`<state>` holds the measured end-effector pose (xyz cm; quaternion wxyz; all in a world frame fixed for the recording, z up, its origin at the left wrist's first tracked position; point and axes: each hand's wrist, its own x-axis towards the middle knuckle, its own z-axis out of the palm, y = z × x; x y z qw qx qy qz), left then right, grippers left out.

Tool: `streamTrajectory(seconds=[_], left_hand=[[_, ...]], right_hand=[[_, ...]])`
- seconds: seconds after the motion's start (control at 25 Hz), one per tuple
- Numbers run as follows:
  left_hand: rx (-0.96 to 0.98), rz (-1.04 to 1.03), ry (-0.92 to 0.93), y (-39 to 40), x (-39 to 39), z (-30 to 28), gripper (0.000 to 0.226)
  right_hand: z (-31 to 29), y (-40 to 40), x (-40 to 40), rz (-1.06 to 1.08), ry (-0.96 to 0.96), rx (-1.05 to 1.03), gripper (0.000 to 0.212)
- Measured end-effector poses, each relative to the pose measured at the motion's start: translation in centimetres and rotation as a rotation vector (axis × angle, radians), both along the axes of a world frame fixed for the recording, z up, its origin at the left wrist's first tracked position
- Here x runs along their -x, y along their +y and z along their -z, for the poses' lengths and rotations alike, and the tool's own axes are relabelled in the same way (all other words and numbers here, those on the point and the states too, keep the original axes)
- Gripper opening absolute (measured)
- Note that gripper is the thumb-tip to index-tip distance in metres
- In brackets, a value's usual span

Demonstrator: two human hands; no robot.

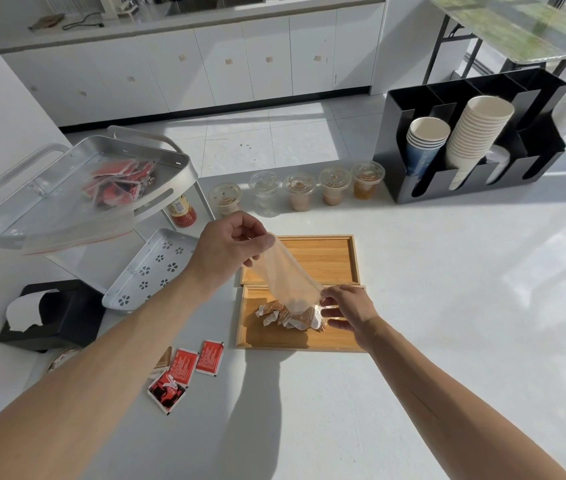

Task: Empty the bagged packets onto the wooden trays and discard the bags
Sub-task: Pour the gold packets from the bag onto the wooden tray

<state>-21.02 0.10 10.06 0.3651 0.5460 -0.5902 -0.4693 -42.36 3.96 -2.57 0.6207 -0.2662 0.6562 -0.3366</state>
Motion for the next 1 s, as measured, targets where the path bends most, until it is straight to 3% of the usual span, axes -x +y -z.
streamTrajectory(seconds=[0.24, 0.4, 0.68, 0.88, 1.0], left_hand=[[0.017, -0.094, 0.013, 1.0, -2.1, -0.2, 0.009], [0.011, -0.195, 0.015, 2.8, -4.7, 0.4, 0.020], [-0.047, -0.329, -0.089, 9.0, -10.9, 1.6, 0.009], [-0.167, -0.494, -0.031, 15.6, -15.6, 4.5, 0.010], [-0.237, -0.608, -0.018, 19.6, -18.5, 6.4, 0.013]], right_hand=[[-0.7, 0.2, -1.2, -0.025, -0.068, 0.032, 0.016], [-1.5, 0.9, -0.9, -0.083, -0.177, 0.108, 0.013], [-3.7, 2.9, -4.3, -0.160, -0.056, 0.231, 0.039], [-3.6, 5.3, -9.4, -0.404, 0.103, 0.300, 0.010], [-2.5, 7.1, -13.0, -0.544, 0.123, 0.269, 0.012]])
